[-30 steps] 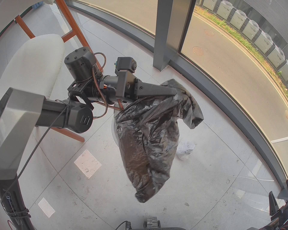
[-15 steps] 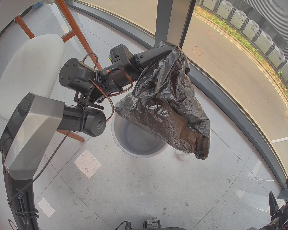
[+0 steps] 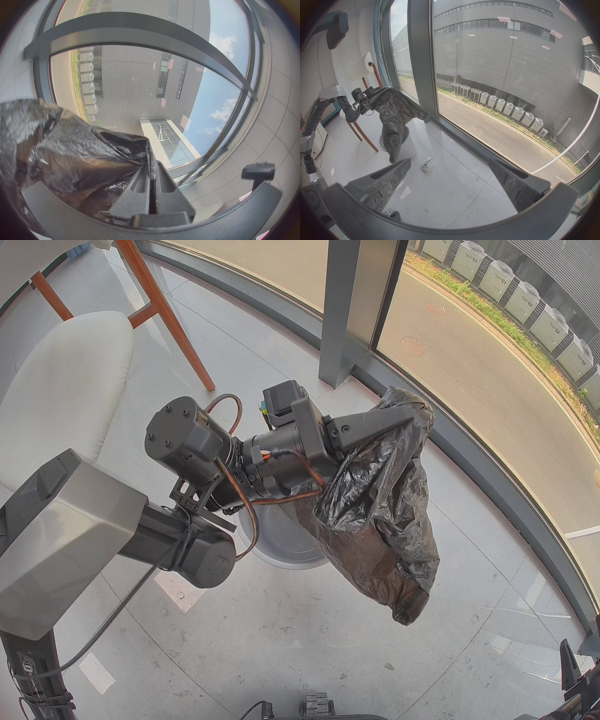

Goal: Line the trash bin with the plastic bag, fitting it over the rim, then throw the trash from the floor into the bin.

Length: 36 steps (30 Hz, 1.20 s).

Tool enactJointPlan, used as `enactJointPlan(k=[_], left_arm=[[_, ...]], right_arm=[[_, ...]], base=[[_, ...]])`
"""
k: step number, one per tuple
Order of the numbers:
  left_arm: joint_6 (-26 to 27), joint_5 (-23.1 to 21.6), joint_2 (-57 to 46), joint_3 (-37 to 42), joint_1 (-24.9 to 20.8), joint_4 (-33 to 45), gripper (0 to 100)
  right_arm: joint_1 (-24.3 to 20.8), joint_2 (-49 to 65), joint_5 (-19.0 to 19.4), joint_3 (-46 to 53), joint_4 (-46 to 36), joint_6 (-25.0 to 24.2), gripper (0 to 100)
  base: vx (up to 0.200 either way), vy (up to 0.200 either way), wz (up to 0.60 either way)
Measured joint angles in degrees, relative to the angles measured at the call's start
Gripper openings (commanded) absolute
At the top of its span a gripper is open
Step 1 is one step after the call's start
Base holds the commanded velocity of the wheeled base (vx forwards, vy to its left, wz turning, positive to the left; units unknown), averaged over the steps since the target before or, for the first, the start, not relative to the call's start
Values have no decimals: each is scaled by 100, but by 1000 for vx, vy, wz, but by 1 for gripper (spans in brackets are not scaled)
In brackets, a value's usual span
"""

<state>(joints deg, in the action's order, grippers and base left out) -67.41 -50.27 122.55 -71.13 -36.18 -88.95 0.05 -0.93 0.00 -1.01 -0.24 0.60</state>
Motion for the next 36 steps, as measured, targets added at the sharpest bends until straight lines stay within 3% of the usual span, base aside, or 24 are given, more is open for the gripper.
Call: enactJointPlan(k=[7,15,19,23,26,28,32,36], left_arm=[[1367,1037,-135,558,-34,274,0],[2033,1157,-329,702,766,651,0],[2486,1187,-618,749,1137,1530,0],[3301,1414,-1035,763,1402,3020,0],[4253,1902,-1348,724,1513,4139,0],[4930,2532,-1563,661,1592,4807,0],[5622,3487,-1880,385,1670,5357,0],[6323,3845,-2104,239,1720,5444,0]], right_arm=[[-5,0,0,0,0,0,100],[-5,0,0,0,-2,0,100],[-5,0,0,0,-2,0,100],[0,0,-5,0,-5,0,100],[0,0,-11,0,-7,6,100],[5,0,-13,0,-9,16,100],[6,0,-22,0,-11,29,100],[11,0,-24,0,-13,30,100]], base=[[0,0,0],[0,0,0],[0,0,0],[0,0,0],[0,0,0],[0,0,0],[0,0,0],[0,0,0]])
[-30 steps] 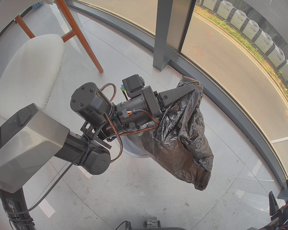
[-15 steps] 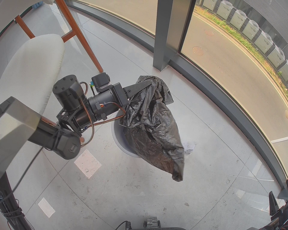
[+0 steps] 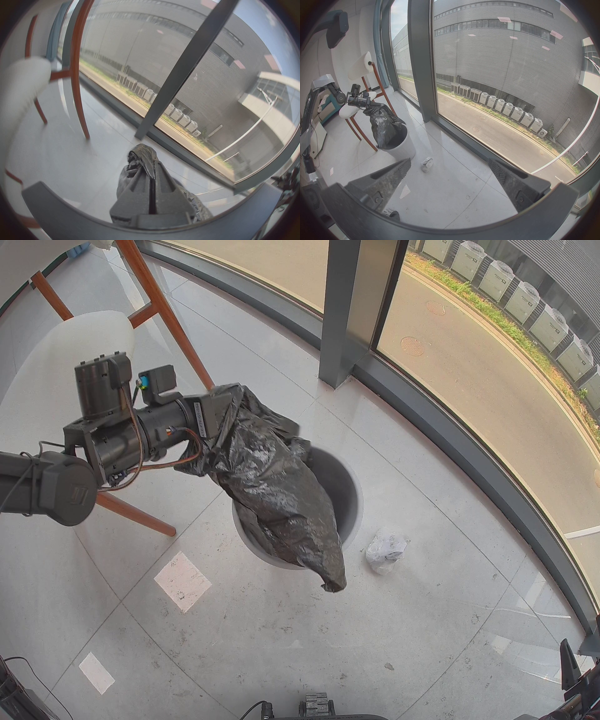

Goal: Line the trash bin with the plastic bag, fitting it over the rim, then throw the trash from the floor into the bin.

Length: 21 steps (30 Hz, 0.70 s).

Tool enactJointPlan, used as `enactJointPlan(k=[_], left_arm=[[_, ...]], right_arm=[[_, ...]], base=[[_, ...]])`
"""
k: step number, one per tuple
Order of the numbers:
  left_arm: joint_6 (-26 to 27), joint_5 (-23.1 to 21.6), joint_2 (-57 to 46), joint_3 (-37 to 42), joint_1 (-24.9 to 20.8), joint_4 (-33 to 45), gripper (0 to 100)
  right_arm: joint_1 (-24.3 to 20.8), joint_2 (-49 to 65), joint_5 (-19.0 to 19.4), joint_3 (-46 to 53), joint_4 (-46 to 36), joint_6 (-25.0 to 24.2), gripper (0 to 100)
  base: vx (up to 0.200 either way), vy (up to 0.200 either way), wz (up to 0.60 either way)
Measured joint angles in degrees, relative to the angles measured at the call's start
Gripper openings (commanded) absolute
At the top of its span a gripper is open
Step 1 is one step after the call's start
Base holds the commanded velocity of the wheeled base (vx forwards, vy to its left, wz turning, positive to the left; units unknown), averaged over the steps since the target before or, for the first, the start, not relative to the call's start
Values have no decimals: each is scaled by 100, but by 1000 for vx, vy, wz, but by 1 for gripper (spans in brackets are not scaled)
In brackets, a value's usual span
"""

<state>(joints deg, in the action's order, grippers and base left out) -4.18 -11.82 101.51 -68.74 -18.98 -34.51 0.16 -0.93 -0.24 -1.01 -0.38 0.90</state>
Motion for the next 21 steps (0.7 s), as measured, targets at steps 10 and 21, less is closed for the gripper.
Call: enactJointPlan(k=[10,21], left_arm=[[853,116,-535,883,29,17,0],[926,1779,-697,343,-533,158,0]], right_arm=[[11,0,-104,0,-5,-9,100],[11,0,-22,0,27,183,100]], base=[[0,0,0],[0,0,0]])
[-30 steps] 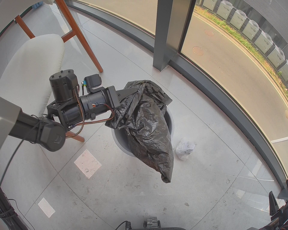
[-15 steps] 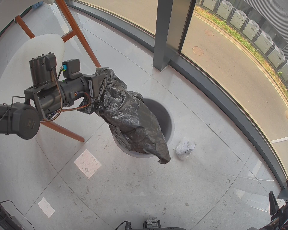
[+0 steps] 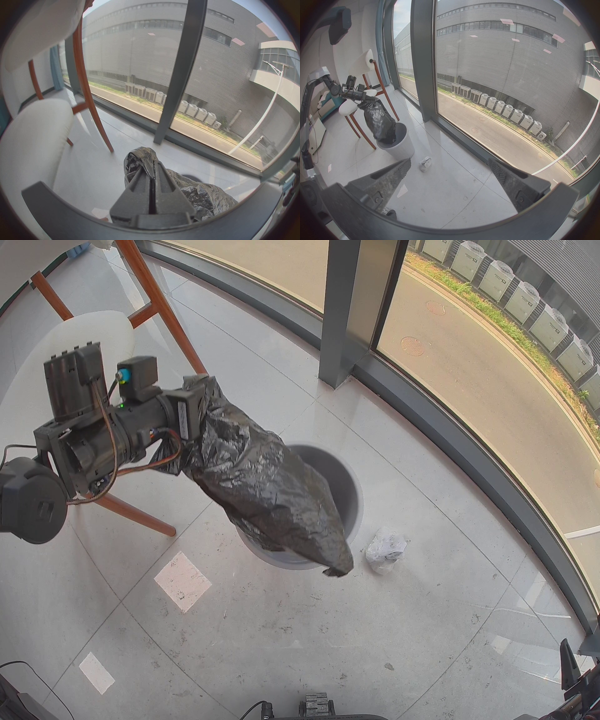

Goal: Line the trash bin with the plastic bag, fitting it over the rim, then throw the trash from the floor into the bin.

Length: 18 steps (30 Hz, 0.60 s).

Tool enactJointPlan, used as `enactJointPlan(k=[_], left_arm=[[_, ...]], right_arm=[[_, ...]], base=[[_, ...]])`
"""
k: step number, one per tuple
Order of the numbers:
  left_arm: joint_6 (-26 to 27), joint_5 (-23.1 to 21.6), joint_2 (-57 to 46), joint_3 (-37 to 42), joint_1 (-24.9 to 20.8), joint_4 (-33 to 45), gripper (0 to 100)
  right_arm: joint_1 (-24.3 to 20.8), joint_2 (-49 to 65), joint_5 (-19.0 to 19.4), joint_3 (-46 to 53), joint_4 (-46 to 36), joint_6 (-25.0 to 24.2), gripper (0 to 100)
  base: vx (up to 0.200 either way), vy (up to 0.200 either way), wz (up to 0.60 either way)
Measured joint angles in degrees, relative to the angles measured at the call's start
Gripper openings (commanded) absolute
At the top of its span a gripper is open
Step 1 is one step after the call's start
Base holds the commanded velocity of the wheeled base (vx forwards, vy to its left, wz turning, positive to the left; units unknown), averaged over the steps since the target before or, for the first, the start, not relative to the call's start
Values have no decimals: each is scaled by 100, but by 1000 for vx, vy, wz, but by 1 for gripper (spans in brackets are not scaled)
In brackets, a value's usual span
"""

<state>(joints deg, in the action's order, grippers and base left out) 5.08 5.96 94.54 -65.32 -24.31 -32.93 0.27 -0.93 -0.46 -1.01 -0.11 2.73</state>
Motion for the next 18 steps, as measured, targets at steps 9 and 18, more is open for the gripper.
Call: enactJointPlan(k=[9,18], left_arm=[[33,859,155,-358,-507,780,0],[227,886,347,-367,-581,783,0]], right_arm=[[-20,-4,115,-52,108,-112,100],[-393,-974,757,-733,539,-1098,100]], base=[[0,0,0],[0,0,0]])
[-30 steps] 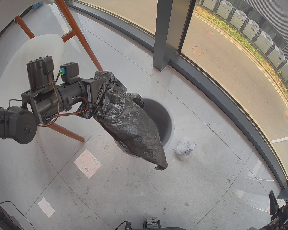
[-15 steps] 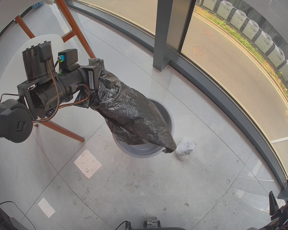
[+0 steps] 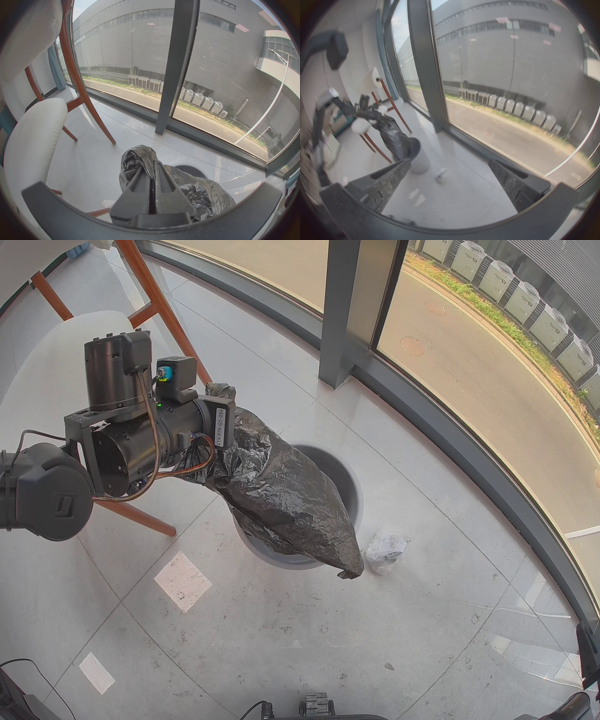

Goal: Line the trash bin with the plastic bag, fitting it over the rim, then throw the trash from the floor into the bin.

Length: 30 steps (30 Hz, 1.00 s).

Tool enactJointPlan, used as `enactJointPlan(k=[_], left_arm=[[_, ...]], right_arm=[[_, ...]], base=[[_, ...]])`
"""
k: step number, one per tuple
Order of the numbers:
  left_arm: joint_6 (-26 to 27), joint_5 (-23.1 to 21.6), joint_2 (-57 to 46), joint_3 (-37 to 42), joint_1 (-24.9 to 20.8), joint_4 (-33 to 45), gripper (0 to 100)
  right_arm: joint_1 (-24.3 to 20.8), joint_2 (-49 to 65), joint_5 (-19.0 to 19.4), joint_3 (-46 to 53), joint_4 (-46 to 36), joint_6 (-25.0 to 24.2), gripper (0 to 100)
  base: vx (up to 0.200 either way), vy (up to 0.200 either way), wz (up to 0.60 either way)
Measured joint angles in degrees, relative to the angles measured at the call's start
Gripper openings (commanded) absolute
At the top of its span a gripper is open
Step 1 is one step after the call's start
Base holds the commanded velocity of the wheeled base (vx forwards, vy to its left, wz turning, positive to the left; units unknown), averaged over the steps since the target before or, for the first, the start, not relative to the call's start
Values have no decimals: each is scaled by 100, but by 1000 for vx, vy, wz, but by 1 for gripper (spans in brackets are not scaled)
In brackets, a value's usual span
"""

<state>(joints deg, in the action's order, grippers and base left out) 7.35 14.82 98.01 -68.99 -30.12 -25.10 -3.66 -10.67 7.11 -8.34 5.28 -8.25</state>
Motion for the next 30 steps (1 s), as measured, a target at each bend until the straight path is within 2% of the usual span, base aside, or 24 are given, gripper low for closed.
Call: enactJointPlan(k=[1,4,10,14,19,20,25,30], left_arm=[[30,34,24,2,-2,0,0],[55,162,74,9,-38,0,0],[34,463,149,27,-129,-89,0],[22,617,185,50,-177,-185,0],[11,758,218,96,-226,-323,0],[9,781,226,112,-232,-358,0],[0,855,247,190,-254,-497,0],[-5,903,257,295,-267,-627,0]], right_arm=[[-146,-302,151,-238,18,-340,100],[-500,-1039,405,-778,44,-874,100],[-1417,-2676,828,-1765,90,-1640,100],[-2050,-3789,1153,-2189,137,-1955,100],[-2727,-5163,1484,-2533,464,-2125,100],[-2870,-5498,1541,-2600,664,-2152,0],[-3309,-6739,1760,-2832,1842,-2303,0],[-3661,-7792,1868,-3082,2304,-2409,0]], base=[[0,0,0],[0,0,0],[0,0,0],[0,0,0],[0,0,0],[0,0,0],[0,0,0],[0,0,0]])
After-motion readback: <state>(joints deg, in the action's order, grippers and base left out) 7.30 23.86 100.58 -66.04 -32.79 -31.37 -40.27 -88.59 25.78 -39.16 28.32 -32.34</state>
